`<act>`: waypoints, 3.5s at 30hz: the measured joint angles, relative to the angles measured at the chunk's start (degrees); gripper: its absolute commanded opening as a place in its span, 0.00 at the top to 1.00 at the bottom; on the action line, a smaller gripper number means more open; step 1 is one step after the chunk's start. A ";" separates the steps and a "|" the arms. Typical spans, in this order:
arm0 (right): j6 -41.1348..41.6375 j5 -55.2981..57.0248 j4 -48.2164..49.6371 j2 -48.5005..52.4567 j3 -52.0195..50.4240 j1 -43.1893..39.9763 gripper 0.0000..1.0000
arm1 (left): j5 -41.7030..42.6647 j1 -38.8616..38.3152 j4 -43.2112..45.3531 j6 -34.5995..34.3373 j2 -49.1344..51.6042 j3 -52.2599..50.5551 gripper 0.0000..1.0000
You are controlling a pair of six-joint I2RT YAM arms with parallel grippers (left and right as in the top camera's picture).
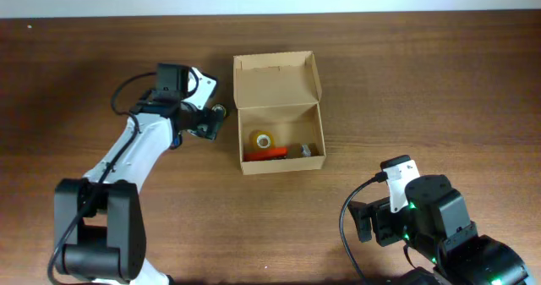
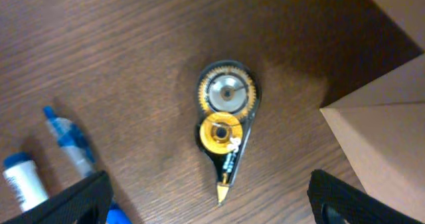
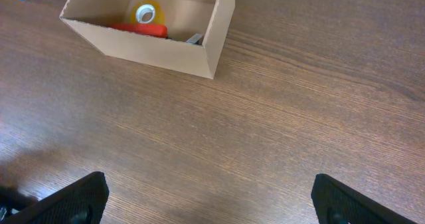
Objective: Pack container
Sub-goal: 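Lower the left gripper and grasp the yellow correction tape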
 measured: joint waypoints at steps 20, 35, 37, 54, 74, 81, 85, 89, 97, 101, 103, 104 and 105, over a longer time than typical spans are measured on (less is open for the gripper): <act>0.00 0.00 0.00 0.00 0.00 0.00 0.01 | 5.11 -0.02 9.77 0.00 5.09 -2.89 0.06; -0.02 0.00 0.00 0.00 0.00 0.00 0.01 | 5.75 -0.02 13.57 0.00 7.43 -2.89 0.06; -0.04 0.00 0.00 0.00 0.00 0.00 0.01 | 5.88 -0.02 14.05 0.00 7.43 -2.89 0.06; 0.02 0.00 0.00 0.00 0.00 0.00 0.01 | 8.31 -0.02 14.71 -0.44 10.12 -2.89 0.20; 0.00 0.00 0.00 0.00 0.00 0.00 0.01 | 4.59 -0.02 14.82 -0.68 10.32 -2.89 0.40; 0.02 0.00 0.00 0.00 0.00 0.00 0.01 | 4.57 -0.02 14.91 -0.68 10.36 -2.89 0.40; 0.00 0.00 0.00 0.00 0.00 0.00 0.01 | 4.57 -0.02 14.91 -0.68 10.38 -2.86 0.40; -0.02 0.00 0.00 0.00 0.00 0.00 0.01 | 4.02 -0.48 14.91 -0.68 10.38 -2.89 0.40; 0.00 0.00 0.00 0.00 0.00 0.00 0.01 | -1.66 -3.87 15.50 -0.90 10.36 -2.60 0.40; -0.04 0.00 0.00 0.00 0.00 0.00 0.01 | -3.15 -4.55 15.50 -0.92 10.38 -2.45 0.40; 0.04 0.00 0.00 0.00 0.00 0.00 0.01 | -3.13 -4.55 15.50 -0.92 10.43 -2.43 0.44; 0.00 0.00 0.00 0.00 0.00 0.00 0.01 | -3.13 -4.55 15.50 -1.05 10.49 -2.43 0.44; -0.02 0.00 0.00 0.00 0.00 0.00 0.01 | -3.13 -4.55 15.52 -1.09 10.54 -2.40 0.45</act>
